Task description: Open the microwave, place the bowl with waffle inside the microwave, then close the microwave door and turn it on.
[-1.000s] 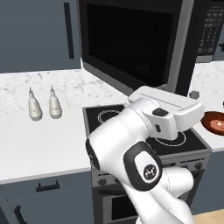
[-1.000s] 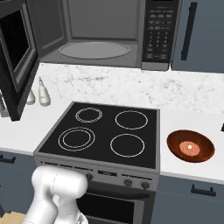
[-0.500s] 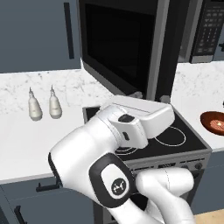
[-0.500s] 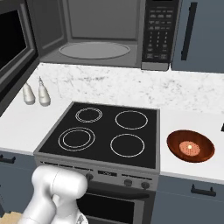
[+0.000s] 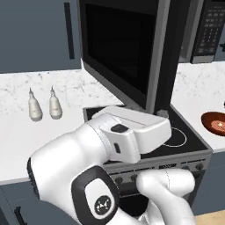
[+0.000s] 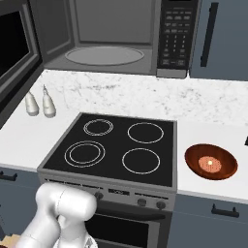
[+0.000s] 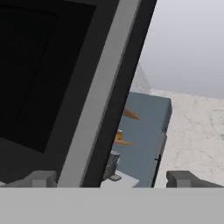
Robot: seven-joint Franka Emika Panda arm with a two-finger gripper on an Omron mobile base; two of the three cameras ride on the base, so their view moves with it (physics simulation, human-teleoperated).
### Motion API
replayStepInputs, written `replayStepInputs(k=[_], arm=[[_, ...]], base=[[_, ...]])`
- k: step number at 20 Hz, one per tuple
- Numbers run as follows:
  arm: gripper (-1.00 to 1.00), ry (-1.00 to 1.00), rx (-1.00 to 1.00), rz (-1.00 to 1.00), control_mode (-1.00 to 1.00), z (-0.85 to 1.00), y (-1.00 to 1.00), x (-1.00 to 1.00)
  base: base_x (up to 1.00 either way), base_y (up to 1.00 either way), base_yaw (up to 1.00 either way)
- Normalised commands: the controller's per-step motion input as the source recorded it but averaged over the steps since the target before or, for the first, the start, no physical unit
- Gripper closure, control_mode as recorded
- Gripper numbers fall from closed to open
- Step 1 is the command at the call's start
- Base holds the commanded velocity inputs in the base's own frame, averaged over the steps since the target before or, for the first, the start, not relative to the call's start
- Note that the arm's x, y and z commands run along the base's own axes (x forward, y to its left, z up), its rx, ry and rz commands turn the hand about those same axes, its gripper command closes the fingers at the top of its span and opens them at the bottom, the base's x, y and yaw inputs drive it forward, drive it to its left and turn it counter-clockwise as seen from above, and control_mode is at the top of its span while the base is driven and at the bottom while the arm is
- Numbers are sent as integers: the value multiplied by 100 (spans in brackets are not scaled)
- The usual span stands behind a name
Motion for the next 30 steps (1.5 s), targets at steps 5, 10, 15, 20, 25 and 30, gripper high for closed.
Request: replayStepInputs(k=[5, 10, 15, 20, 25, 30], arm=[[-100, -4, 0, 31, -100, 0, -63, -70], [-100, 5, 6, 43, -100, 0, -94, 2], [-100, 8, 12, 42, -100, 0, -99, 6], [-100, 7, 24, 38, -100, -5, -91, 61], [-100, 15, 20, 53, -100, -23, -33, 96], [-100, 12, 7, 60, -100, -40, 42, 81]], base=[[0, 0, 0], [0, 0, 0], [0, 0, 0], [0, 0, 0], [0, 0, 0], [0, 0, 0]])
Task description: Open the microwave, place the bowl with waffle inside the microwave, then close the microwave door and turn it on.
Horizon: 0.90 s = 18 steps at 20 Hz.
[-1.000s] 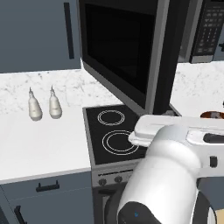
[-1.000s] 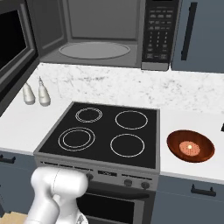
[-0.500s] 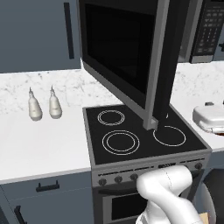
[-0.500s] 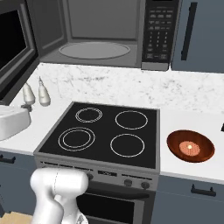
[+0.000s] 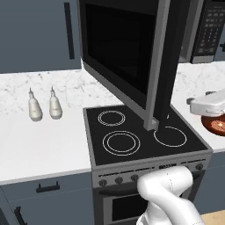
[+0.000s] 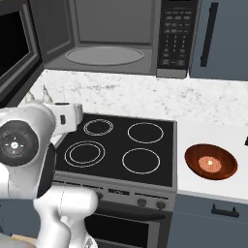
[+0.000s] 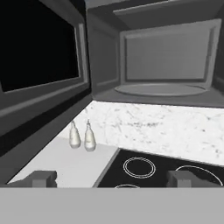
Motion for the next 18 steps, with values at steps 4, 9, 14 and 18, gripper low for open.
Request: replayStepInputs(k=[4, 9, 14, 18], arm=[[-100, 8, 4, 67, -100, -32, 85, 31], [-100, 0, 15, 57, -100, -3, 35, 30], [-100, 0, 16, 45, -100, -3, 32, 19], [-100, 0, 10, 38, -100, -4, 43, 1]], base=[[0, 0, 0], [0, 0, 0], [0, 0, 0], [0, 0, 0]])
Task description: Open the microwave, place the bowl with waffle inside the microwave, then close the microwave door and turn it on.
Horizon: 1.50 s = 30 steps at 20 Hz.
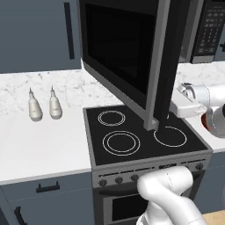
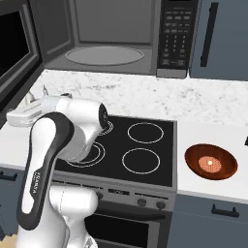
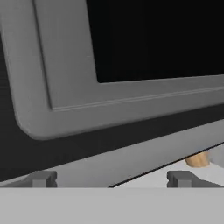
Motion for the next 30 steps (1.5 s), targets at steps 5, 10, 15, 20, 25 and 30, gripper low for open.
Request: replayStepInputs(k=[5, 10, 15, 20, 25, 30], arm=[[-100, 0, 0, 22, -100, 0, 49, 0], [-100, 0, 0, 15, -100, 0, 62, -5], [-100, 0, 0, 8, -100, 0, 33, -29], [-100, 11, 0, -14, -100, 0, -24, 0], [-100, 33, -7, -50, -100, -12, -99, 50], [-100, 17, -10, -39, -100, -50, -96, 89]], base=[[0, 0, 0], [0, 0, 0], [0, 0, 0], [0, 0, 0], [0, 0, 0], [0, 0, 0]])
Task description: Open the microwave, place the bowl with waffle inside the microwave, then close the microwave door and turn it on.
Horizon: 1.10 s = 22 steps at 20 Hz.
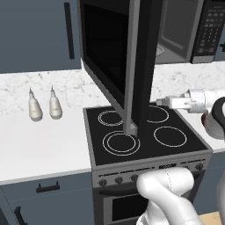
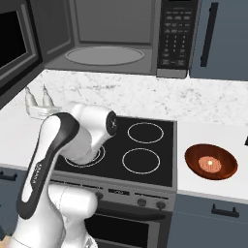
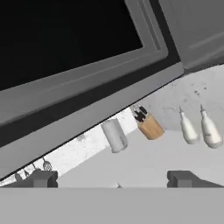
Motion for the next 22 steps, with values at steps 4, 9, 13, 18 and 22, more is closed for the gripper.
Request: replayStepInputs(k=[4, 9, 13, 18, 22], arm=[[-100, 33, -31, -30, -100, -44, -64, 100], [-100, 56, -39, -22, -100, -21, -19, 94], [-100, 49, -32, -19, -100, -47, -28, 100], [-100, 34, -17, -20, -100, -86, -38, 100], [-100, 32, -14, -20, -100, -83, -56, 100]], base=[[0, 0, 0], [0, 0, 0], [0, 0, 0], [0, 0, 0], [0, 0, 0]])
